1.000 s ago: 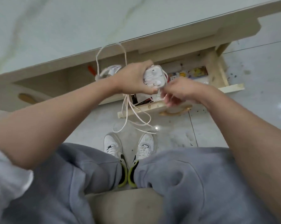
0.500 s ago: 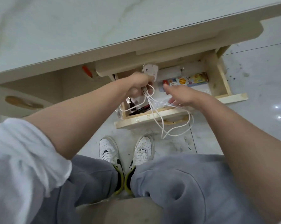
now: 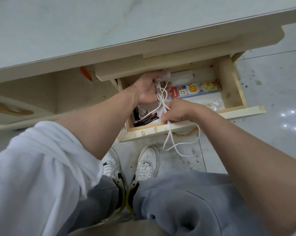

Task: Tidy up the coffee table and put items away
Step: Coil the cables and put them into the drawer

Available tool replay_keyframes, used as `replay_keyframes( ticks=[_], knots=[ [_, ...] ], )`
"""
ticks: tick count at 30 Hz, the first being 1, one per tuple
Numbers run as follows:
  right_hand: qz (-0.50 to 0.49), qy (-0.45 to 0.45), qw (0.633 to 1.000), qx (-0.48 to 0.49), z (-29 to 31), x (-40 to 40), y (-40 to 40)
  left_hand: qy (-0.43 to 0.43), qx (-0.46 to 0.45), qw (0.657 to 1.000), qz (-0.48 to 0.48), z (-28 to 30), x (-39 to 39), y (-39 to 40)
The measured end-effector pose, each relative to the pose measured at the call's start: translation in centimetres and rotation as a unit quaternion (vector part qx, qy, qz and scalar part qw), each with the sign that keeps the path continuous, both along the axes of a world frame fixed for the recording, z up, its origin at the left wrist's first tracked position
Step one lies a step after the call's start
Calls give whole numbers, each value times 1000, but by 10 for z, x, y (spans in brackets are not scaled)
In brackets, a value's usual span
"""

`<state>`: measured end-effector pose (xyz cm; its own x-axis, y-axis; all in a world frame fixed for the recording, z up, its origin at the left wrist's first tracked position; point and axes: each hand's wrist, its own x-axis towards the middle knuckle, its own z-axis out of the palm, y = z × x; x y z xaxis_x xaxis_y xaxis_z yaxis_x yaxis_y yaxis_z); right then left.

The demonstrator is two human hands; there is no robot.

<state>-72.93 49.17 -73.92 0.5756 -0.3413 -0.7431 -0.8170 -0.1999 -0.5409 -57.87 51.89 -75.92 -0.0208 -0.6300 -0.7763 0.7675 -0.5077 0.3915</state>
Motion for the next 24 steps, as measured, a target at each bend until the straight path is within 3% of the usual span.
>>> replay_keyframes(
  ticks=[5,8,9,11,12,13,15,16,18,24],
  knots=[
    [-187,34,977,-94,18,-37,-68,62,-34,997,44,-6,17,18],
    [-344,-30,905,-247,17,-58,-83,47,-27,999,-5,-5,24,28],
    [-412,-68,875,-244,14,-57,-83,35,-20,999,-21,-4,24,31],
    [-527,-114,830,-145,11,-45,-79,3,-12,999,-29,-4,22,32],
    [-524,-111,837,-109,7,-40,-74,-29,-9,999,-31,-6,19,31],
    [-459,-87,878,-108,4,-36,-69,-79,0,996,-40,-10,15,29],
    [-220,29,963,-152,-3,-34,-58,-194,34,974,-111,-22,5,25],
    [-117,92,973,-175,-4,-34,-54,-241,53,955,-163,-26,0,23],
    [-33,153,971,-179,0,-38,-52,-306,80,915,-248,-32,-8,18],
    [-20,134,968,-211,24,-35,-66,-351,127,783,-497,-19,-11,13]
  ],
)
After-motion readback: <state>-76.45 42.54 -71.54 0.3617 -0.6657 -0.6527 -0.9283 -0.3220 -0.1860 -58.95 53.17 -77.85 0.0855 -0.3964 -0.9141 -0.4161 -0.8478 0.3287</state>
